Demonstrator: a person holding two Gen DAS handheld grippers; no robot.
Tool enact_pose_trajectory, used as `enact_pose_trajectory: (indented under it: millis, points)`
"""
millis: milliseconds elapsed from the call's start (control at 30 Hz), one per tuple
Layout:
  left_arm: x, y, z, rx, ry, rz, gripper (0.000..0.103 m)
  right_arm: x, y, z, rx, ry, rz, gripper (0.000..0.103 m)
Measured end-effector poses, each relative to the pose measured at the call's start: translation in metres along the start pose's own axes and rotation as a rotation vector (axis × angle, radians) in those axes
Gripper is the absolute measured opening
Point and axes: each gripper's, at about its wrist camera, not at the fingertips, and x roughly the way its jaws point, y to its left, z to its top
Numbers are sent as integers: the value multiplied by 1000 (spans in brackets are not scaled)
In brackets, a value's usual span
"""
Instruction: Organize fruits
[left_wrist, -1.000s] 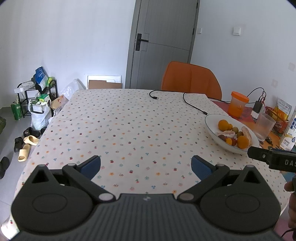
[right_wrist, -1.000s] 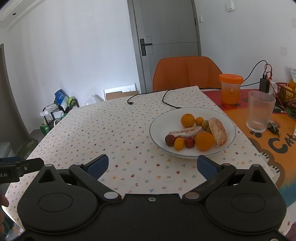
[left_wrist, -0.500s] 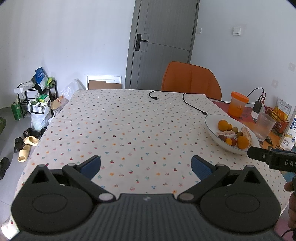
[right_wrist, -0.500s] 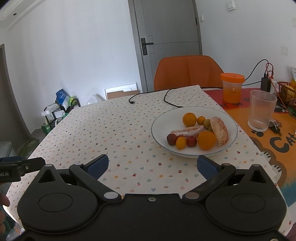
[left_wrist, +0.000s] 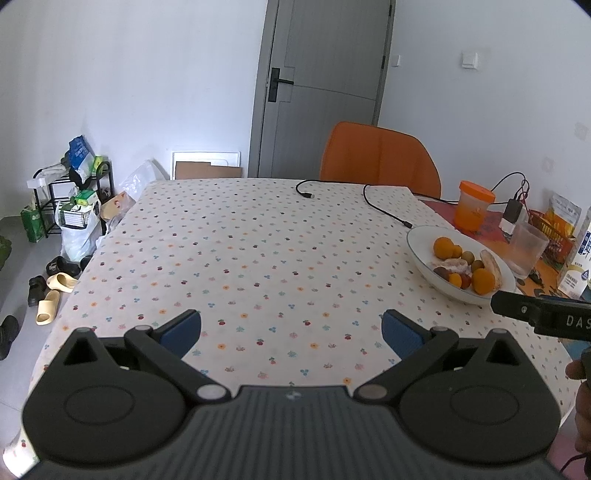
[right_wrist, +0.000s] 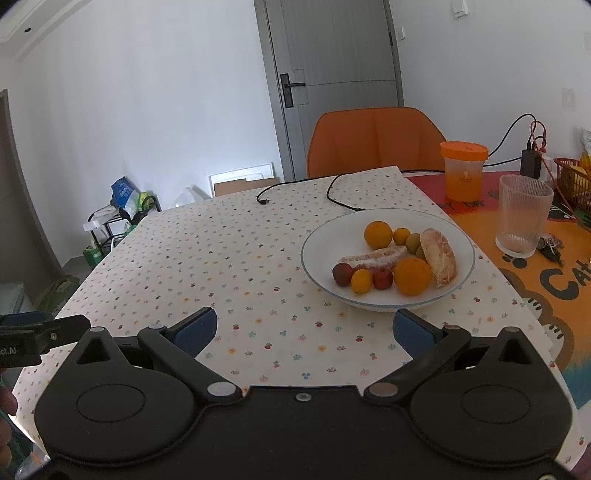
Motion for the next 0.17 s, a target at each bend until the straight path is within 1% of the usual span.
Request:
enact_pose_trajectory:
  millis: [167]
  points:
    - [0,1,0,-2,3,-2,103,1,0,0,1,2,2,103]
